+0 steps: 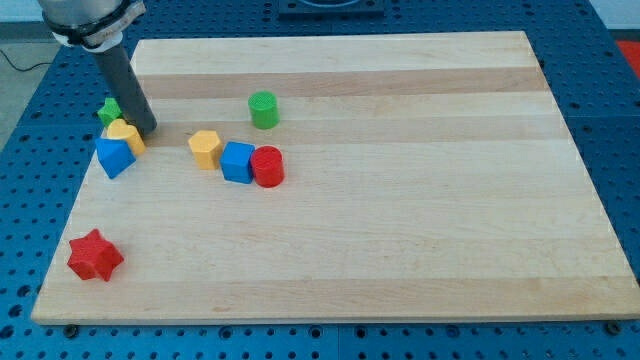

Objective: Move your arm to the right of the green circle

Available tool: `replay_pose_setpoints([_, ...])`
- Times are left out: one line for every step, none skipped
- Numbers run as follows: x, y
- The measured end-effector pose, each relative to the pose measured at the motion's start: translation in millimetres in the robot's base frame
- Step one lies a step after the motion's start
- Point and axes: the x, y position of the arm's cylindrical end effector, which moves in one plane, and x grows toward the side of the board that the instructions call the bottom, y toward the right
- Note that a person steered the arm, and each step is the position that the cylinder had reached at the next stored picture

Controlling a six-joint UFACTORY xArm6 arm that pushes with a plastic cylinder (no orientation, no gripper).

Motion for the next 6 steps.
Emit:
replay_pose_setpoints([-35.9,47.0])
replay_pose_setpoints([-71.2,103.0])
replay_pose_setpoints([-66.9,185.6])
replay_pose_setpoints([-37.6,217.0])
replay_pose_setpoints([-25.1,201.4])
replay_pose_setpoints([-28.8,157.4])
